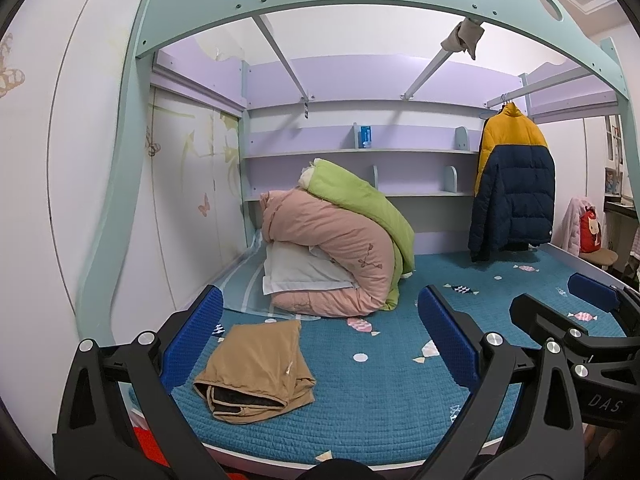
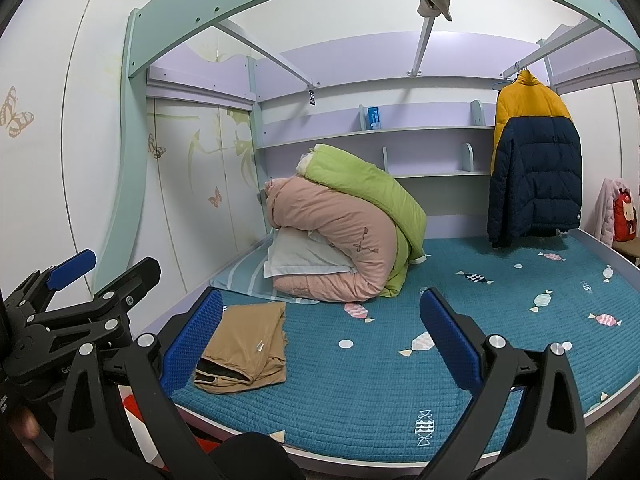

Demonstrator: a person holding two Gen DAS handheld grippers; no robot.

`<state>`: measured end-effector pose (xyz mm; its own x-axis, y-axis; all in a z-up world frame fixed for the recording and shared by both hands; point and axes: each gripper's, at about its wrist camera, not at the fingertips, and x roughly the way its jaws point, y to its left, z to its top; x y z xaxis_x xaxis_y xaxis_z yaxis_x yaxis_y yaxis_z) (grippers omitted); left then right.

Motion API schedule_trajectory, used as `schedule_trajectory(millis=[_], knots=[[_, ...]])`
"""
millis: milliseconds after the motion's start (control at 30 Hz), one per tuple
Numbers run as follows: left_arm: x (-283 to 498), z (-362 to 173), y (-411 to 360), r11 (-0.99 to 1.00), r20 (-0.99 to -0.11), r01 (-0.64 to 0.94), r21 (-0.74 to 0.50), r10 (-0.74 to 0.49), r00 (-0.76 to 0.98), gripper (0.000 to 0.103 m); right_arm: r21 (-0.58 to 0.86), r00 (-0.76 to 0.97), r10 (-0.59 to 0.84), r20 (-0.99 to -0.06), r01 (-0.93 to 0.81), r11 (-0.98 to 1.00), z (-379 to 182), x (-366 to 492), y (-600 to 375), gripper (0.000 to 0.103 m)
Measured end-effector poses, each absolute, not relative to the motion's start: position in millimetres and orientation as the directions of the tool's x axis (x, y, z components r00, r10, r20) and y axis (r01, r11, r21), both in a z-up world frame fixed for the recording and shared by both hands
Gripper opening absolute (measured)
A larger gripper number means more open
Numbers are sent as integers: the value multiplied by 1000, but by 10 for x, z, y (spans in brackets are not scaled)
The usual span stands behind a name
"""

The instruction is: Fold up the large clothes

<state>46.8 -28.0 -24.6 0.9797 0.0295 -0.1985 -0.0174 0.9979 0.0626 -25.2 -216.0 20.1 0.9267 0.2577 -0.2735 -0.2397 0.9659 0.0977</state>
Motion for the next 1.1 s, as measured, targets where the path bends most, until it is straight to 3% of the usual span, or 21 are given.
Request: schedule_trajectory(millis=[1100], knots=[[505, -406, -201, 997, -212, -32, 69, 46, 976, 98, 132, 916, 277, -289, -249, 960, 103, -177, -2126, 95]])
